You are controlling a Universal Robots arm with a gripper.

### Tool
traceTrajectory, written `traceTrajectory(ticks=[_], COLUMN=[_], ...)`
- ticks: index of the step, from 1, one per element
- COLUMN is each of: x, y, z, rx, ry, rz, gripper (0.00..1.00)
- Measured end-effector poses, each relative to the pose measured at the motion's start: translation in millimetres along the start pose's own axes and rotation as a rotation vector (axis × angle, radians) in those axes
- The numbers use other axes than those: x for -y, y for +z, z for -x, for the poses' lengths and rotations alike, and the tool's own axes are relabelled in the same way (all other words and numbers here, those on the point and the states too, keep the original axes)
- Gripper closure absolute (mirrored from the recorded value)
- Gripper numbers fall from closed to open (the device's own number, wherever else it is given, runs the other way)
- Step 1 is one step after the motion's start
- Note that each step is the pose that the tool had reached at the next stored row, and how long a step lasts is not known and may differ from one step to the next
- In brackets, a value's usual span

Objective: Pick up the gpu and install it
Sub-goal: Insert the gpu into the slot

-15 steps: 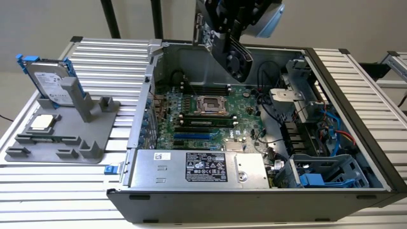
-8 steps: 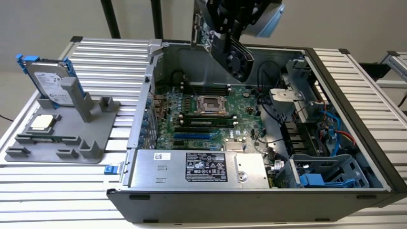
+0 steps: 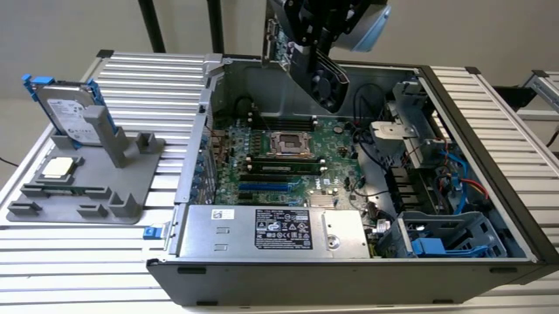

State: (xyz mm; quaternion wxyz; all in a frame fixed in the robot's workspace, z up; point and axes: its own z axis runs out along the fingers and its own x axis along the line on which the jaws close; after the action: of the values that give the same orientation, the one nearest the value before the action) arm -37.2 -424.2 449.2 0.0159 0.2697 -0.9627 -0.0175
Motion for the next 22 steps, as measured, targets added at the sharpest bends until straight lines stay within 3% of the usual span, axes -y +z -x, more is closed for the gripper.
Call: traceTrajectory(ticks=[22], x=[0.0], y=[0.0], z=[0.0], rx=[-0.0026], ry=[-0.061], rz=[-0.0013], gripper=[1.0])
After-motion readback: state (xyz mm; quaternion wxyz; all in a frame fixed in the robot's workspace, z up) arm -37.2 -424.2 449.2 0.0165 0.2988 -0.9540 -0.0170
